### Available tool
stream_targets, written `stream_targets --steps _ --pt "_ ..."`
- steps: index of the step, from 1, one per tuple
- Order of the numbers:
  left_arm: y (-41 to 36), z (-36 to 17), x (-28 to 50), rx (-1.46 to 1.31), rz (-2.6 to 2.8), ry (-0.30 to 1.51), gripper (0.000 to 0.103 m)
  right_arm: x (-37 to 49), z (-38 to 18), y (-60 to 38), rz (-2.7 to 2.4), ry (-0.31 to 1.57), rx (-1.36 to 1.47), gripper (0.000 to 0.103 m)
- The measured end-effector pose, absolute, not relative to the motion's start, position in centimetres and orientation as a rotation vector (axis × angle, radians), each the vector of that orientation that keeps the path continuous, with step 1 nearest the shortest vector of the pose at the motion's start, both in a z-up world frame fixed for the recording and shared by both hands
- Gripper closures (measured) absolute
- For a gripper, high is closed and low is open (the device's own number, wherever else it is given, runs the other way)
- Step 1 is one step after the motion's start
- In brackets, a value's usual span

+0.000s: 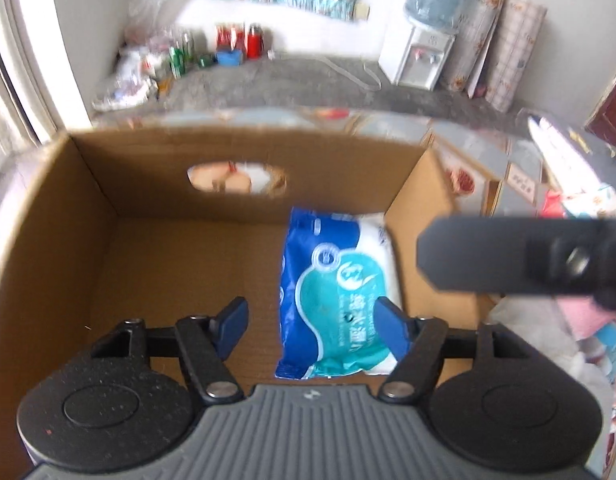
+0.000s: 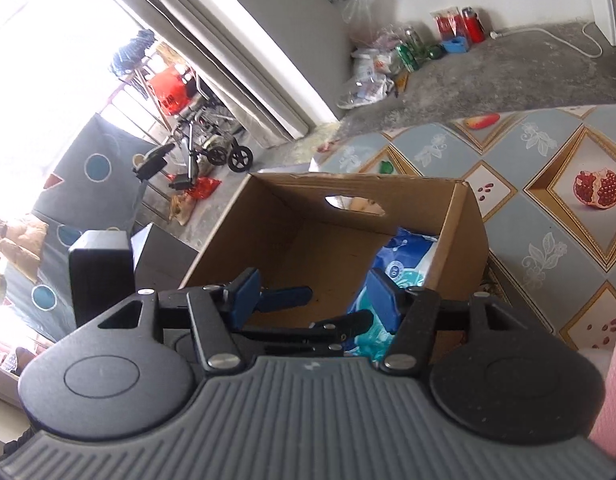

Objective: Organize soft objects
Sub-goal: 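Open the left gripper to release the wipes and move toward the pink sponge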

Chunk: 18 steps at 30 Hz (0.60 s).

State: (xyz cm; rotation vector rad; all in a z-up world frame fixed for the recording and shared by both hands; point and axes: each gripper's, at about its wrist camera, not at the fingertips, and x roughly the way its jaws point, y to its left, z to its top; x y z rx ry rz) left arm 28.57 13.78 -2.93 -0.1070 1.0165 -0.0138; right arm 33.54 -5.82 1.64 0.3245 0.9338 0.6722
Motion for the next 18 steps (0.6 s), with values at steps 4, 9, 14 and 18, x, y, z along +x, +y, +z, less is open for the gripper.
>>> stream_targets --steps 4,9,14,18 --pt "12.3 0.5 26.2 -0.067 0.012 0.929 0.029 30.6 4.3 -7.7 0.678 0.863 0.336 0.043" --pt "9.9 4.6 22.9 -0.043 0.012 0.814 0.027 26.9 8.1 -12.0 0.625 0.771 0.307 0.041" --pt "6.2 6.9 20.1 -0.062 -0.056 0.764 0.027 24.4 10.6 -17.4 0.525 0.728 0.252 0.038" --pt "2.4 7.2 19.5 -0.085 -0.123 0.765 0.027 23.7 10.5 -22.2 0.447 0.754 0.269 0.038"
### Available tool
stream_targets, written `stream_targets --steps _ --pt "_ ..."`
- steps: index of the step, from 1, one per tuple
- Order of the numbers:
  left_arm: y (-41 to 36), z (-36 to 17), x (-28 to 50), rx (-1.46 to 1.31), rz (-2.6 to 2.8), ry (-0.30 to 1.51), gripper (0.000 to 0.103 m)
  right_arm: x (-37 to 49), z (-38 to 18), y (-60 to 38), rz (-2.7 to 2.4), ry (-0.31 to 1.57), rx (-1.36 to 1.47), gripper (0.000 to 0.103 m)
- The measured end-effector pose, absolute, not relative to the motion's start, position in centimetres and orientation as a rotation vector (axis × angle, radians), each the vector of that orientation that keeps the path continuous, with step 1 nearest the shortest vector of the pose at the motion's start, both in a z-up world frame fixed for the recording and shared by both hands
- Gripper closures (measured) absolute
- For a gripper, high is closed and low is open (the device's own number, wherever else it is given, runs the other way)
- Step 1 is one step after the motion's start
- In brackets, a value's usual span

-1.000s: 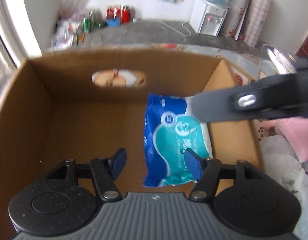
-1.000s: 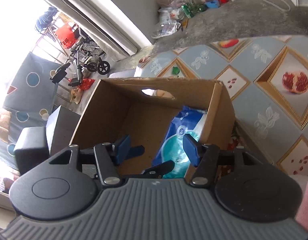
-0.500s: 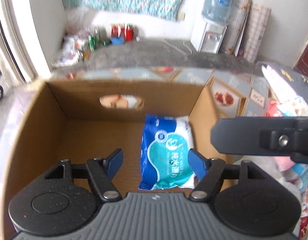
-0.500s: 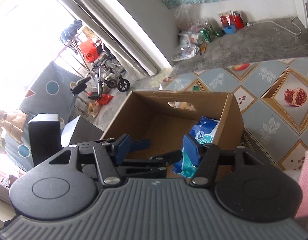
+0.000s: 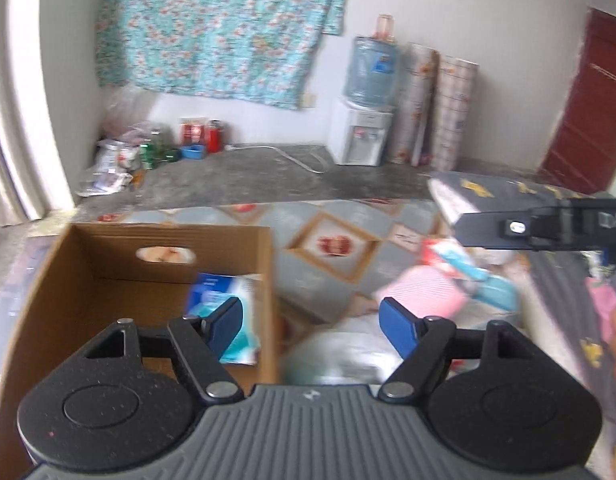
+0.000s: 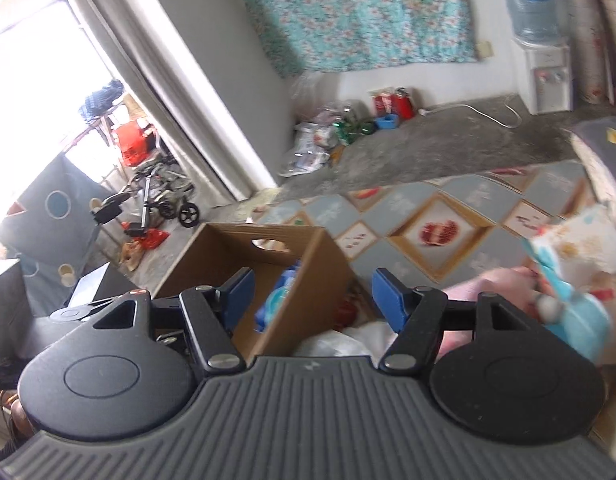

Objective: Organize soft objects
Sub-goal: 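Open the left gripper to release the wipes and move toward the pink sponge, then grasp the pink knitted sponge with the right gripper and lift it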

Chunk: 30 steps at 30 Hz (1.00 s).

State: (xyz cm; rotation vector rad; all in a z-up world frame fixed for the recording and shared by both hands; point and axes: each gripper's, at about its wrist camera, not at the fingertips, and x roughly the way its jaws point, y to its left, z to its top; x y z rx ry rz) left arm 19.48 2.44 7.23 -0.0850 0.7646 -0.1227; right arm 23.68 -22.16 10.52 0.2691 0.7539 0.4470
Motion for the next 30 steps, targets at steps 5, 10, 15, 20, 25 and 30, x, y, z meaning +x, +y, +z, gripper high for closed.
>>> stream_targets --steps 5,10,15,20,25,30 --pt "-2.1 5.0 21.2 -0.134 -0.176 0.821 0.027 24.7 8.1 -26.7 0.364 0.826 0.308 0.038" --pt "-4.3 1.8 23.9 -0.174 -0.107 0.852 0.036 27.2 5.2 -29.0 0.336 0.888 0.361 0.038" --pt "-4.6 -0.5 26.4 -0.2 -0.078 0.883 0.042 30.6 2.8 -28.7 0.336 0.95 0.397 0.041" --pt "-4.8 -2.3 27.9 -0.24 -0.111 0.94 0.043 32.9 -0.3 -29.0 0.336 1.019 0.427 0.051" --pt "-5.8 -3.2 28.7 -0.217 -0.15 0.978 0.042 33.8 -2.6 -29.6 0.357 1.065 0.471 0.056" --pt "-6.3 -4.5 29.8 -0.227 -0.175 1.037 0.041 34.4 -4.1 -30.3 0.357 1.088 0.509 0.058"
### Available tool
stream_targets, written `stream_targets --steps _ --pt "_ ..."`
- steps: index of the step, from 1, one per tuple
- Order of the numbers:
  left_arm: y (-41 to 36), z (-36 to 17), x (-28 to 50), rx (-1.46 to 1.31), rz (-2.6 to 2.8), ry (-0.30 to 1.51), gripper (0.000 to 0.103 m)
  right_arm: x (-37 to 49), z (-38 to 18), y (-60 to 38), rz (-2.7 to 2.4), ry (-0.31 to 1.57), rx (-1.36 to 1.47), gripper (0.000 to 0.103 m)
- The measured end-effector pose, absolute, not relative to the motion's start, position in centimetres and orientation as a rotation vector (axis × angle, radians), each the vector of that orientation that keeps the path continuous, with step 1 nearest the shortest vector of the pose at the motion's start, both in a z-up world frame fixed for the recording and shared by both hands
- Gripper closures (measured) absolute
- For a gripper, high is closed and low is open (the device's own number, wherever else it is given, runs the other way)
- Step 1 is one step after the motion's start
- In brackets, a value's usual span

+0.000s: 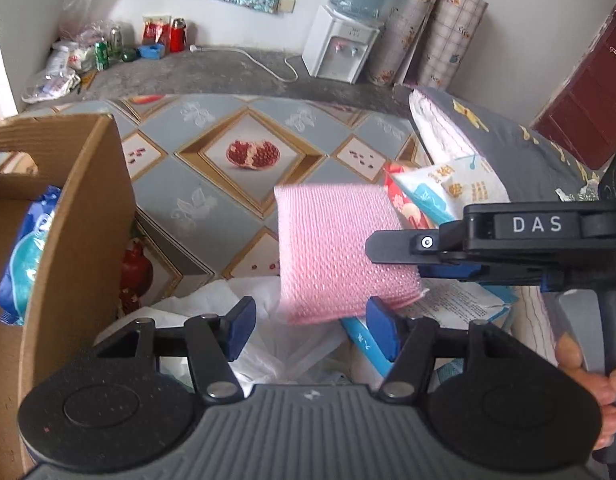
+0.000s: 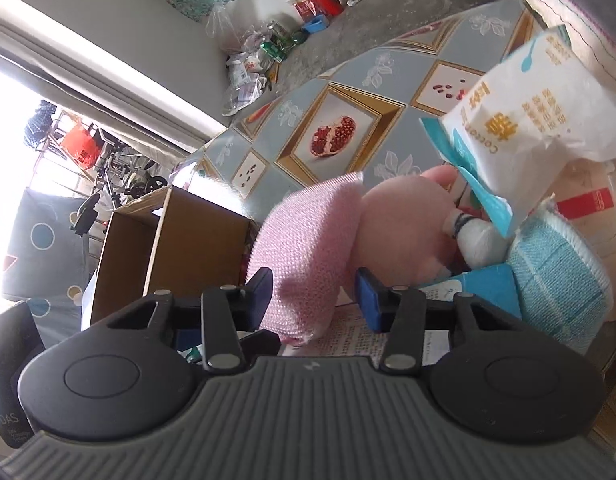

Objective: Organize soft objects
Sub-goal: 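Grasp the pink knitted sponge with the right gripper and lift it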

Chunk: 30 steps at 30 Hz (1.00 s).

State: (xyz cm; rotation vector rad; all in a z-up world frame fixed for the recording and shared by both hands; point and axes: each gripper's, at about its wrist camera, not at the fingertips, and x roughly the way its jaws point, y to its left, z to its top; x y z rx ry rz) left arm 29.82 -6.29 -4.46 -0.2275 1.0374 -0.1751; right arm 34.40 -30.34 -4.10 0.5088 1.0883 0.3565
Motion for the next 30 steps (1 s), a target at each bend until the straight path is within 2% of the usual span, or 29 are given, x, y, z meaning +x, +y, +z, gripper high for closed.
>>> stream_targets --steps 7,11,15,25,30 --pt "-6.2 -5.2 30.8 -0.247 -0.169 1.032 0.046 35.3 -4.9 -30.3 0.368 1.081 0.53 0.062" --pt "-6.2 -5.1 31.1 -0.249 -0.17 1.024 0.063 35.7 -5.1 -30.0 0.386 1.077 0.527 0.076" --pt "-7.1 -4.7 30.9 -0.237 -0.209 1.011 0.073 35.5 -5.2 -29.6 0.404 1.067 0.508 0.078" --pt "-6.5 -2.6 28.9 -0.227 -0.224 0.966 0.073 34.0 -3.5 -30.9 0.408 1.005 0.526 0.081" --pt "-5.8 -0.9 27.0 -0.227 -0.248 0.946 0.069 31.7 -2.3 -32.6 0.419 0.979 0.568 0.082"
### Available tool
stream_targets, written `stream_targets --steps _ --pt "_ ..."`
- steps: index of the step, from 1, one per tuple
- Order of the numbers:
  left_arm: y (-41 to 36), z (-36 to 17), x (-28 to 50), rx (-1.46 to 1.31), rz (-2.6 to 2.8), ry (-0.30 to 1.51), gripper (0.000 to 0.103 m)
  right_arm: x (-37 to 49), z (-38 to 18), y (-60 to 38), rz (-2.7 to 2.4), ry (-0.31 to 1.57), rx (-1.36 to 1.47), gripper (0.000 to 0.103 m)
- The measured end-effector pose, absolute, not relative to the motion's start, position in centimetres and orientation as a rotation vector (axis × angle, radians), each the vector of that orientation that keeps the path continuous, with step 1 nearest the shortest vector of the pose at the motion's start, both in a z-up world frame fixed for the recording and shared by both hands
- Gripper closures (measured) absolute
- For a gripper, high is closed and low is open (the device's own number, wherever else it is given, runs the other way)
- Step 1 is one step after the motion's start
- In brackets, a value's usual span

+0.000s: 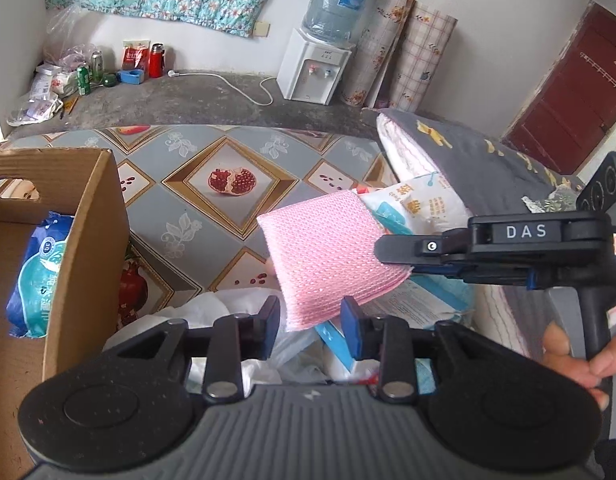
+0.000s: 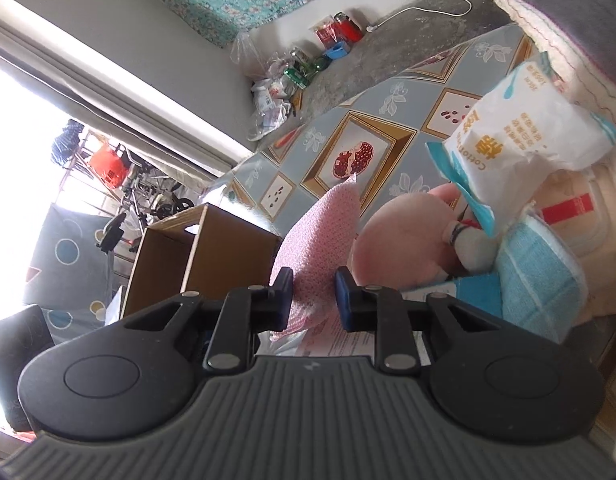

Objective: Organize soft objects
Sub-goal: 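Grasp the pink knitted sponge with the right gripper and lift it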

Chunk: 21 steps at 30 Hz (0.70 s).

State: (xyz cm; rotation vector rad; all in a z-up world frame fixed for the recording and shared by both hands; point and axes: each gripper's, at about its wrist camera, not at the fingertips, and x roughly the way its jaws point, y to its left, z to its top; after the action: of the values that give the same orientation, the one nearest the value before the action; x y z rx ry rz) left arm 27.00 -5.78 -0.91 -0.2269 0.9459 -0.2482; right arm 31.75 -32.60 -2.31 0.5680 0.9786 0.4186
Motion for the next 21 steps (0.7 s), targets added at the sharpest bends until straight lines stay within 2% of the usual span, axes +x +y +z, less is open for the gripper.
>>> stream_targets --steps 2,9,21 --pt "-5.7 -0.3 26.1 -0.227 -0.259 0.94 0.069 30.4 -2.0 -33.3 0.425 0.974 0.59 0.082" --pt "-7.1 -0.3 24.9 -0.24 -0.332 0.962 0.057 25.6 -3.0 -36.2 0.424 0.998 0.644 0.083" --pt "-8.4 -0.7 27.6 -0.306 -0.31 0.96 0.054 24.4 -4.2 -38.7 0.412 1.012 0.682 0.083"
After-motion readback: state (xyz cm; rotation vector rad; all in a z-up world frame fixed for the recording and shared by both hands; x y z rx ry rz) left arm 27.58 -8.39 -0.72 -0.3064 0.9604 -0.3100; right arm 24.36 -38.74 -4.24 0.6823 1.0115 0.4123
